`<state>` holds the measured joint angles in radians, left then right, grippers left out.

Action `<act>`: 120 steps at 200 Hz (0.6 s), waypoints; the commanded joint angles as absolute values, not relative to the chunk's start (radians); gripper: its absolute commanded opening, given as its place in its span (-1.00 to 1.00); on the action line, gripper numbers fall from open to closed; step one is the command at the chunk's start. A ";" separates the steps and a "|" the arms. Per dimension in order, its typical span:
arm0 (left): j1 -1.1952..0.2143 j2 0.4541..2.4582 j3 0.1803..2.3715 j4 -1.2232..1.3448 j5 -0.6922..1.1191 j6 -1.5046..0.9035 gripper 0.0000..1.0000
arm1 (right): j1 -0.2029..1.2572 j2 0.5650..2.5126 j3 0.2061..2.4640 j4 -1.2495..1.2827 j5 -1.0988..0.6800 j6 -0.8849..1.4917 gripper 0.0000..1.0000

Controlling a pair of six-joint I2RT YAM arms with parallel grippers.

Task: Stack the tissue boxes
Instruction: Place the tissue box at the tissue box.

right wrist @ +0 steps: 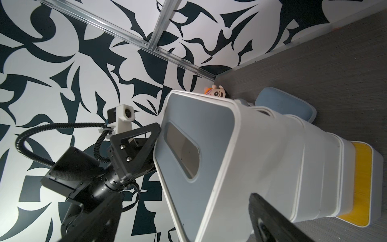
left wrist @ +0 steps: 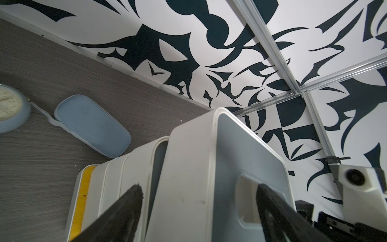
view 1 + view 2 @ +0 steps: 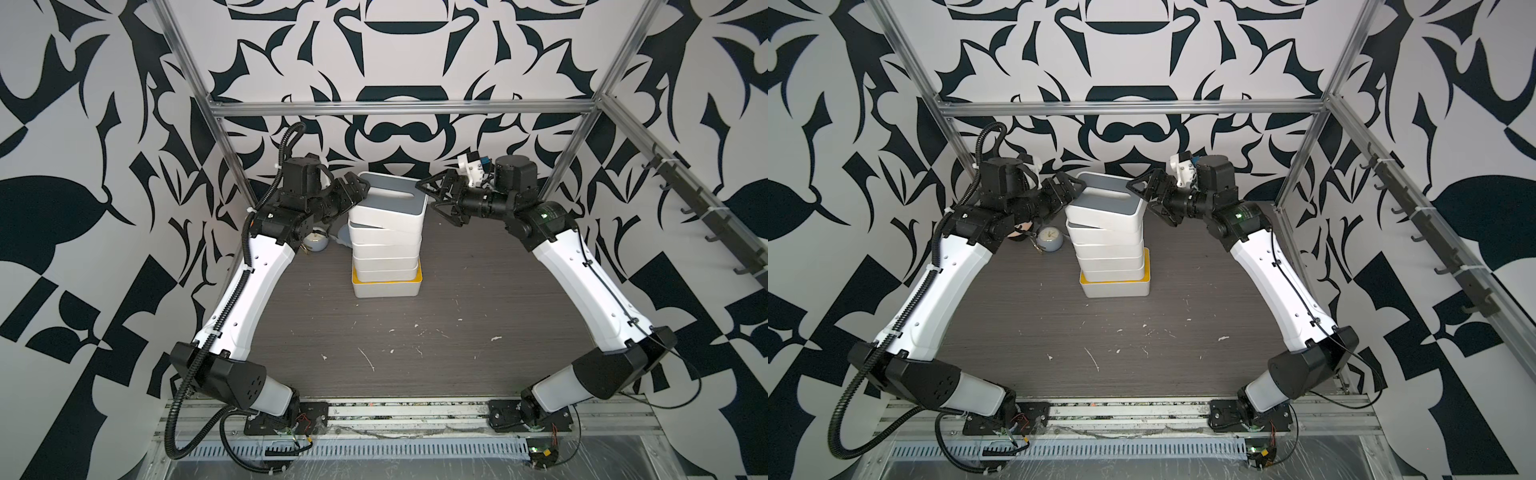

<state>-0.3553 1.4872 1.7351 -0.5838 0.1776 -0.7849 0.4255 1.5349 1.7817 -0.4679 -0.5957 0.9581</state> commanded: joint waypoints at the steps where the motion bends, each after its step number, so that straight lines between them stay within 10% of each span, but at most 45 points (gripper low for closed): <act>1: -0.364 1.449 1.732 -0.557 0.196 -0.782 0.78 | 0.431 1.527 1.824 -0.451 -0.595 0.925 0.97; 120: -0.399 1.383 1.676 -0.542 0.210 -0.788 0.77 | 0.431 1.563 1.868 -0.428 -0.638 0.913 0.98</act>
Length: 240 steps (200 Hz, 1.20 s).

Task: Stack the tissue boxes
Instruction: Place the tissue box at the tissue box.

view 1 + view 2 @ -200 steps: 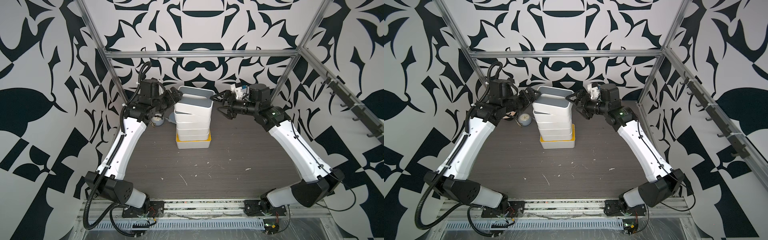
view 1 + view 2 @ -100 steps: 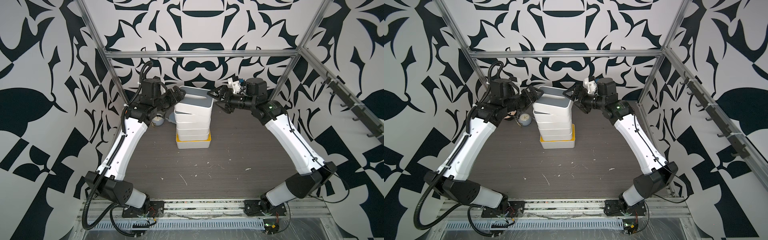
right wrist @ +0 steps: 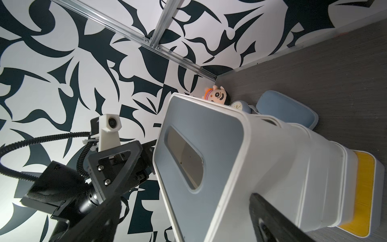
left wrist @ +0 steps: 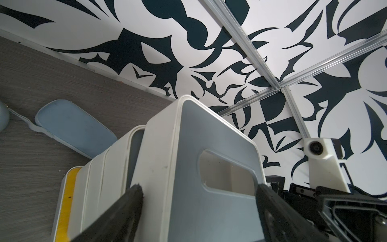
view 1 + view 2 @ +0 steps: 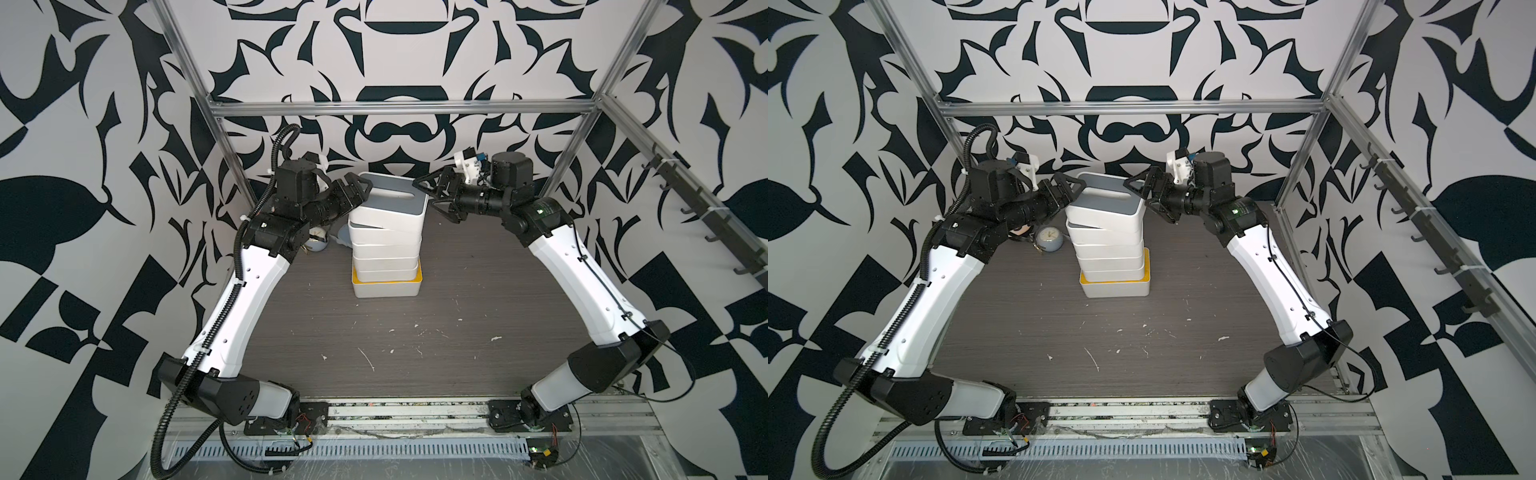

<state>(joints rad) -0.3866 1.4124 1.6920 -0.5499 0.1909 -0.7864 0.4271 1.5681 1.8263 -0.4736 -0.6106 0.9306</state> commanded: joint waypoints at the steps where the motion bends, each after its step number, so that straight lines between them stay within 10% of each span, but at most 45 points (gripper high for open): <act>1: -0.399 1.382 1.676 -0.542 0.210 -0.788 0.77 | 0.431 1.563 1.868 -0.428 -0.638 0.913 0.98; 187: -0.419 1.207 1.619 -0.644 -0.081 -0.700 0.94 | 0.376 1.485 1.820 -0.556 -0.566 0.766 0.99; 240: -0.381 1.054 1.399 -0.732 -0.383 -0.669 0.99 | 0.234 1.233 1.458 -0.606 -0.191 0.610 1.00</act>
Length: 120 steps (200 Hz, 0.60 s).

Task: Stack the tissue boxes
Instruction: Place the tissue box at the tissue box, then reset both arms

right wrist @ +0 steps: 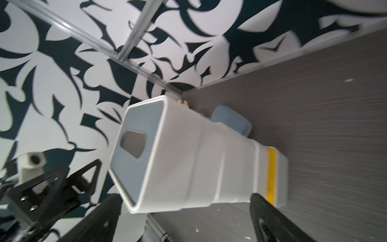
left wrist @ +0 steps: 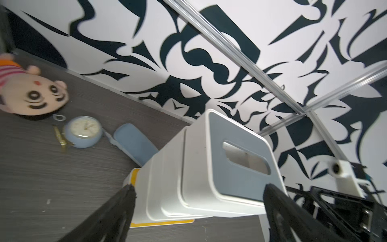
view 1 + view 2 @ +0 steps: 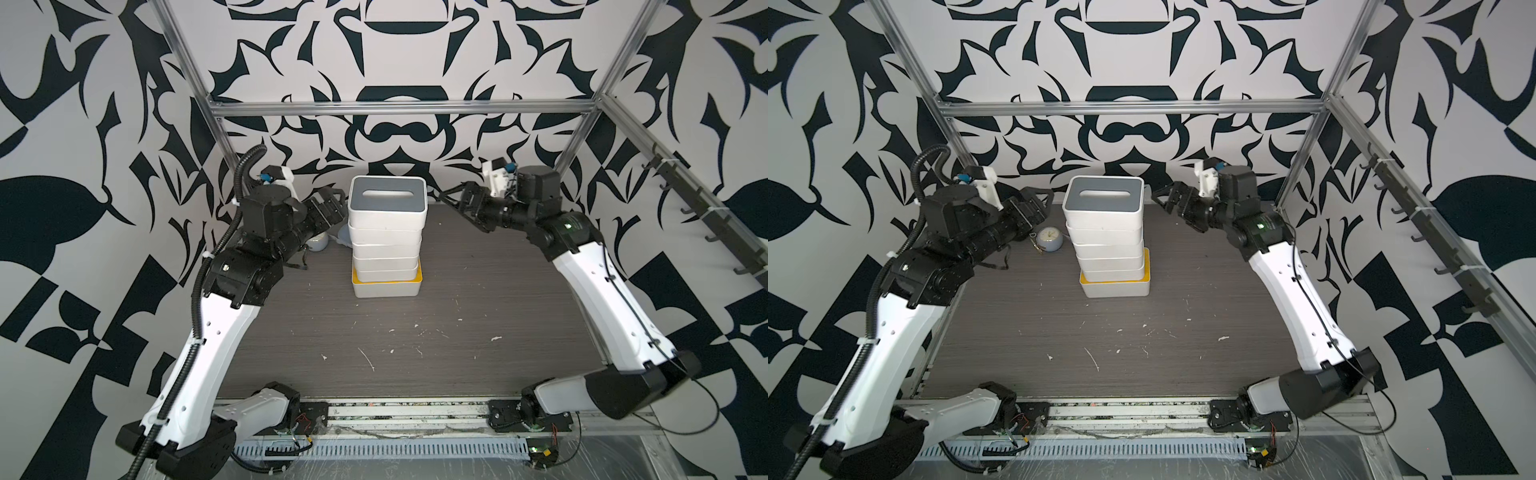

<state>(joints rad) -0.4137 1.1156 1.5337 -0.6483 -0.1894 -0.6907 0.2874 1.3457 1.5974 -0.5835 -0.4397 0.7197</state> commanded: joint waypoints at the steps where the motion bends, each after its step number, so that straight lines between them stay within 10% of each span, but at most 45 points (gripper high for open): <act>1: -0.377 1.051 1.391 -0.733 -0.385 -0.671 0.99 | 0.231 1.228 1.449 -0.606 -0.181 0.608 1.00; 66: -0.251 1.015 0.938 -0.592 -0.706 -0.694 0.98 | 0.178 1.004 0.815 -0.345 0.578 0.408 1.00; 120: -0.200 1.127 0.750 -0.224 -0.814 -0.472 0.98 | 0.169 1.197 0.525 0.214 0.644 0.209 1.00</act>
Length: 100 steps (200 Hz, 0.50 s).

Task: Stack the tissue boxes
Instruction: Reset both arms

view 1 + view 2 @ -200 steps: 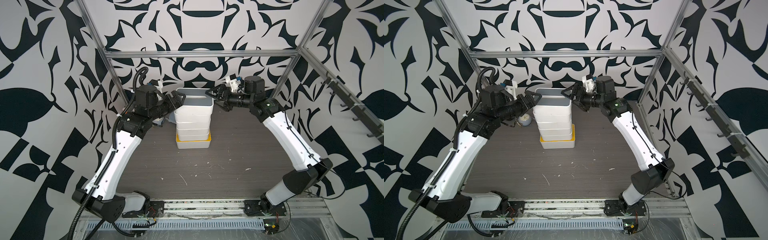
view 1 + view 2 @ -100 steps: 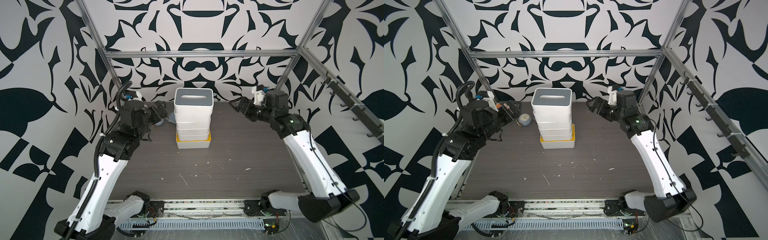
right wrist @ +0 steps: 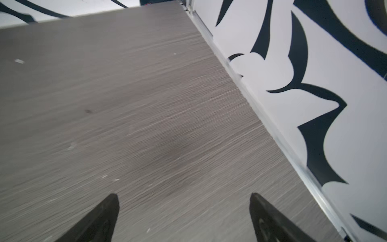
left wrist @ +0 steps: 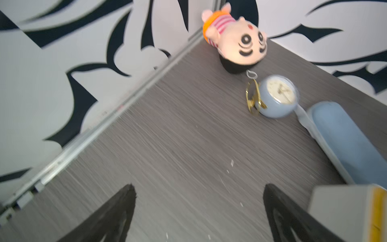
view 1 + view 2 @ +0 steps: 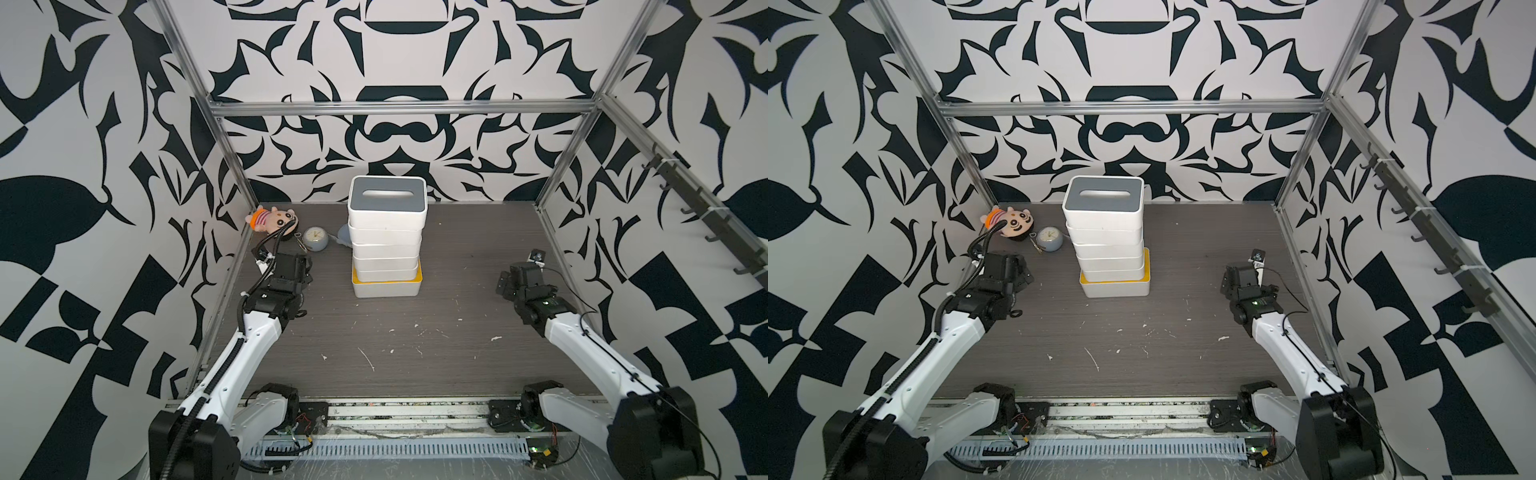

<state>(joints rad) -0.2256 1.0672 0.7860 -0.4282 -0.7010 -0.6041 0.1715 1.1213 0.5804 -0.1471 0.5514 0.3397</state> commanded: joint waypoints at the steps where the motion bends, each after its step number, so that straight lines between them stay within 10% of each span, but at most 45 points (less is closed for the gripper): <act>1: -0.200 1.130 0.748 -0.216 -0.814 -0.466 0.98 | 0.169 1.203 0.521 0.219 0.643 0.206 1.00; 100: -0.129 1.397 0.342 0.853 -0.458 0.000 0.98 | 0.078 1.519 0.373 0.866 0.205 0.034 1.00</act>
<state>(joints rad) -0.1341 1.3598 0.4217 0.4992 -0.5396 -0.1349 0.0940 1.5265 0.4442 0.5976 0.3321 0.0792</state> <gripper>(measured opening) 0.992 0.999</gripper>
